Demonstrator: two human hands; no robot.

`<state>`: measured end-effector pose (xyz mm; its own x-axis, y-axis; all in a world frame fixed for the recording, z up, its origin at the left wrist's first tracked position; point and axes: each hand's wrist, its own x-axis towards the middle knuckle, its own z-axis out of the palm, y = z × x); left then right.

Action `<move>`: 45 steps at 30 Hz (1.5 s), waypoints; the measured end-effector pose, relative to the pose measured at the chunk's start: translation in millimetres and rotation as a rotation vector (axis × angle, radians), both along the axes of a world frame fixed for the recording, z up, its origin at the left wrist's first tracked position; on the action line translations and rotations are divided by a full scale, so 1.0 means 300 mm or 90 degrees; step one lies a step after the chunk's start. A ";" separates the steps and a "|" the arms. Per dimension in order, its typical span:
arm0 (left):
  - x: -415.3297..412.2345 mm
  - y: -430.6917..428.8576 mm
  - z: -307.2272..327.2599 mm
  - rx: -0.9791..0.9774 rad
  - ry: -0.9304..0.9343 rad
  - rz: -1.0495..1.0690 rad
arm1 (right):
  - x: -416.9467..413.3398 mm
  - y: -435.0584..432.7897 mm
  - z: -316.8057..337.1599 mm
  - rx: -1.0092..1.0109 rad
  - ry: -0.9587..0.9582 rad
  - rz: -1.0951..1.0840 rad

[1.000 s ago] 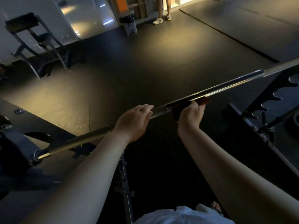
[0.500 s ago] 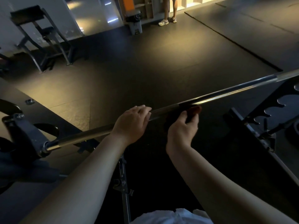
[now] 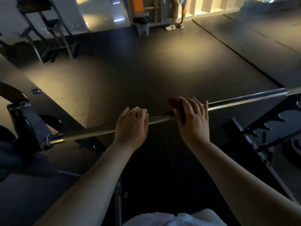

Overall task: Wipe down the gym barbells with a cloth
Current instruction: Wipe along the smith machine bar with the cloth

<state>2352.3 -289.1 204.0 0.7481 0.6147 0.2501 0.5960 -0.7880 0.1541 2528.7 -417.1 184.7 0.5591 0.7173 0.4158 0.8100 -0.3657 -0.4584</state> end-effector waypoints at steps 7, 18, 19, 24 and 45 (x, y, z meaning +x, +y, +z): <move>0.018 -0.028 -0.048 -0.003 -0.038 0.083 | -0.108 0.070 0.003 -0.087 -0.113 0.210; 0.125 -0.166 -0.099 -0.028 -0.200 0.308 | -0.003 0.021 -0.003 -0.138 -0.151 0.311; 0.134 -0.180 -0.104 -0.029 -0.209 0.321 | 0.021 0.022 0.001 -0.146 -0.177 0.367; 0.186 -0.247 -0.107 -0.044 -0.254 0.406 | 0.212 0.028 0.063 -0.151 -0.269 0.475; 0.524 -0.255 0.018 -0.618 -1.173 0.693 | 0.301 0.197 0.192 -0.345 0.339 0.750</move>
<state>2509.4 -365.7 209.3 -0.3936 0.7892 -0.4714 -0.5560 0.2040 0.8058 2619.0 -358.0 242.3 -0.4747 0.8707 -0.1286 0.5369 0.1706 -0.8262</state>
